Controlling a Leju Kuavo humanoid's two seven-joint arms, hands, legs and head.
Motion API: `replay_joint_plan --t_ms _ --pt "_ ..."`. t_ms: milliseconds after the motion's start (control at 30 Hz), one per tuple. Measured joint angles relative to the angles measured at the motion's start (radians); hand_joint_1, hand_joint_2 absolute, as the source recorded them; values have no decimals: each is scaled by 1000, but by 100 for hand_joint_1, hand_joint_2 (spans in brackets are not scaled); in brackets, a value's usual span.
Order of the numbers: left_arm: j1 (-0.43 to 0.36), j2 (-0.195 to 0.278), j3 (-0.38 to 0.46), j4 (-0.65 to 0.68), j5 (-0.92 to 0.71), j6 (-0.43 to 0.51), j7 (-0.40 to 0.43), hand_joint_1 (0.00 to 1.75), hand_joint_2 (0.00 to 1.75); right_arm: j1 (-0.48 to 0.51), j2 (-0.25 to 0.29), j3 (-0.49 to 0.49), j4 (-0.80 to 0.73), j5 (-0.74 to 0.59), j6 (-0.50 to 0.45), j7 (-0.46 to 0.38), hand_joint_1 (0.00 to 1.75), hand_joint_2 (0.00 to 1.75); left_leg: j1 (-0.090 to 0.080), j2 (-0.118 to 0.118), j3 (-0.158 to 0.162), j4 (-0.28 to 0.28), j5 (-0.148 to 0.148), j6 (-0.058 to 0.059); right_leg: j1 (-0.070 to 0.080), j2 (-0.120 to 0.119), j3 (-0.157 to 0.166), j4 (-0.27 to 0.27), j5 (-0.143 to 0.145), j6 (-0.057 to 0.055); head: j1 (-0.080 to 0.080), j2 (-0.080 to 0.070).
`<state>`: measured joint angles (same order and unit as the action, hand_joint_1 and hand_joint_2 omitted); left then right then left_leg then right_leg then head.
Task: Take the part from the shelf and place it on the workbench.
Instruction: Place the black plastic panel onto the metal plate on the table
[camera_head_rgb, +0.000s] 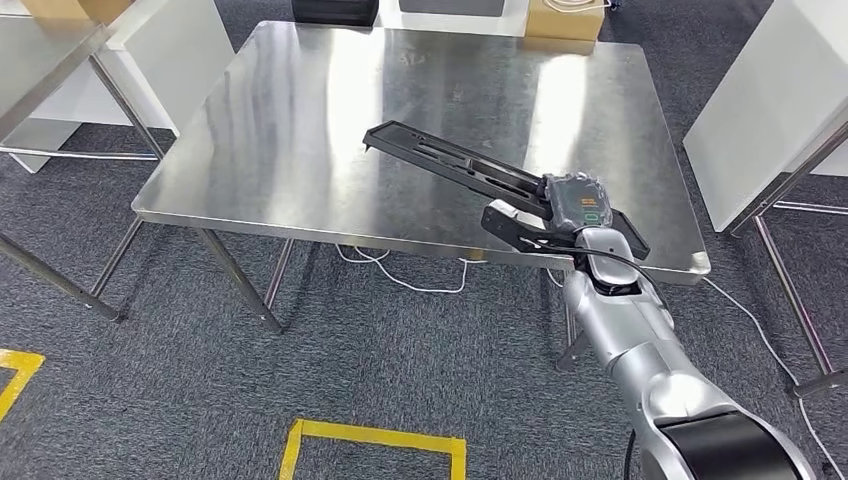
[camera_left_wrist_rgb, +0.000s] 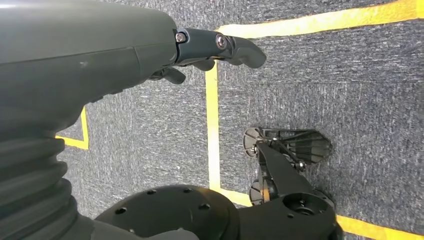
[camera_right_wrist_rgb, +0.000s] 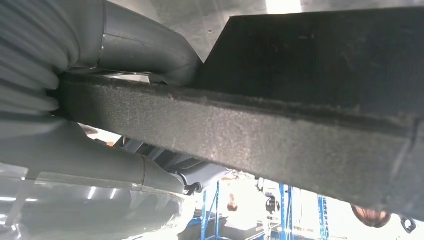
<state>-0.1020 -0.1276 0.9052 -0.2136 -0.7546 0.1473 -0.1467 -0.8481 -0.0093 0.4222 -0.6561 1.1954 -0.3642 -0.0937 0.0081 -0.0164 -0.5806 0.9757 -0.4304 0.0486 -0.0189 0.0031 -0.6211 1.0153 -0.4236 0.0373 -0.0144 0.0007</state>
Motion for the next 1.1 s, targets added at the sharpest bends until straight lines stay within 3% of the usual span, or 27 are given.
replay_joint_plan --t_ms 33,100,167,200,233,300,367,433,500,567,633,667,700,767,833,900,1000,1033,1100 --pt "-1 -1 0 0 0 0 -1 0 175 -2 -1 0 1 0 0 0 173 175 3 2 10 -12 5 3 1 -1 -19 36 -15 -1 2 0" --pt "-2 -2 1 0 -1 1 -3 0 175 -3 -4 -1 5 -1 0 0 173 175 5 5 18 -19 5 6 -1 -1 -84 160 -59 -5 5 0" --pt "-1 -2 1 0 -3 1 -4 0 175 4 -8 -1 10 -2 0 0 173 175 6 3 23 -18 0 4 -6 -1 -137 249 -78 2 6 0" --pt "-1 -2 1 0 -3 1 -4 0 175 8 -10 -1 12 -2 0 0 173 175 8 1 27 -17 -4 0 -9 -2 -138 243 -65 11 7 0" --pt "0 -2 1 0 -3 2 -4 0 175 10 -11 -1 13 -2 0 0 173 175 10 -1 32 -15 -10 -5 -14 -2 -119 196 -39 24 8 0" --pt "0 0 1 0 -4 4 -6 0 175 10 -12 -1 15 -3 0 -1 173 175 13 -3 38 -5 -27 -22 -21 -2 -53 60 14 43 9 0" --pt "-2 3 2 0 -4 7 -8 0 175 10 -11 -1 18 -4 0 -5 173 175 10 -4 39 6 -44 -36 -22 0 -16 -5 26 32 7 0" --pt "-3 4 2 0 -4 7 -10 0 175 12 -11 -1 20 -5 0 -8 173 175 11 -4 40 10 -53 -42 -19 3 -12 -1 14 7 2 0" --pt "-2 3 2 -1 -4 8 -11 0 175 12 -11 -1 21 -6 -1 -9 173 175 17 2 34 34 -70 -48 -19 6 -5 1 5 -10 0 0" --pt "-3 3 3 -1 -4 8 -12 0 175 12 -10 -1 21 -6 -2 -9 173 175 18 11 -20 138 -112 -54 -16 8 6 1 -4 -26 0 0" --pt "-2 3 4 -1 -4 8 -15 0 175 13 -9 -1 23 -5 -2 -9 173 175 18 14 -112 280 -157 -54 -9 7 16 1 -15 -36 0 0" --pt "-1 3 5 -1 -4 8 -16 0 175 15 -9 -1 24 -4 -2 -9 173 175 17 14 -148 321 -156 -50 -4 8 22 1 -21 -39 0 0" --pt "0 3 5 -1 -4 8 -16 0 175 17 -9 -1 25 -4 -2 -9 173 175 15 14 -166 326 -136 -43 0 8 30 1 -28 -40 0 0" --pt "2 3 6 -1 -4 8 -17 0 175 18 -8 -1 25 -3 -2 -9 173 175 4 13 -143 218 -39 -17 9 9 53 0 -44 -42 1 0" --pt "1 6 6 -1 -4 8 -18 0 175 17 -6 -1 26 -2 -2 -8 173 175 -11 16 -93 94 29 17 14 9 74 -5 -58 -40 3 0" --pt "0 8 6 -1 -3 8 -19 0 175 15 -5 -1 26 -2 -3 -8 173 175 -22 18 -68 46 28 39 15 8 83 -9 -63 -30 1 0" --pt "0 8 7 -2 1 8 -20 0 175 14 -5 -1 27 1 -3 -7 173 175 -24 17 -27 4 21 52 19 5 89 10 -62 -12 -1 0" --pt "0 8 8 -2 1 9 -20 0 175 10 -6 -1 27 2 -2 -7 173 175 -22 16 -13 -3 19 53 19 4 77 37 -71 -12 0 0" --pt "-2 8 9 -2 2 9 -21 0 175 2 -7 -1 30 -1 1 -9 173 175 -20 13 0 -8 12 51 15 4 8 147 -107 -18 0 0"
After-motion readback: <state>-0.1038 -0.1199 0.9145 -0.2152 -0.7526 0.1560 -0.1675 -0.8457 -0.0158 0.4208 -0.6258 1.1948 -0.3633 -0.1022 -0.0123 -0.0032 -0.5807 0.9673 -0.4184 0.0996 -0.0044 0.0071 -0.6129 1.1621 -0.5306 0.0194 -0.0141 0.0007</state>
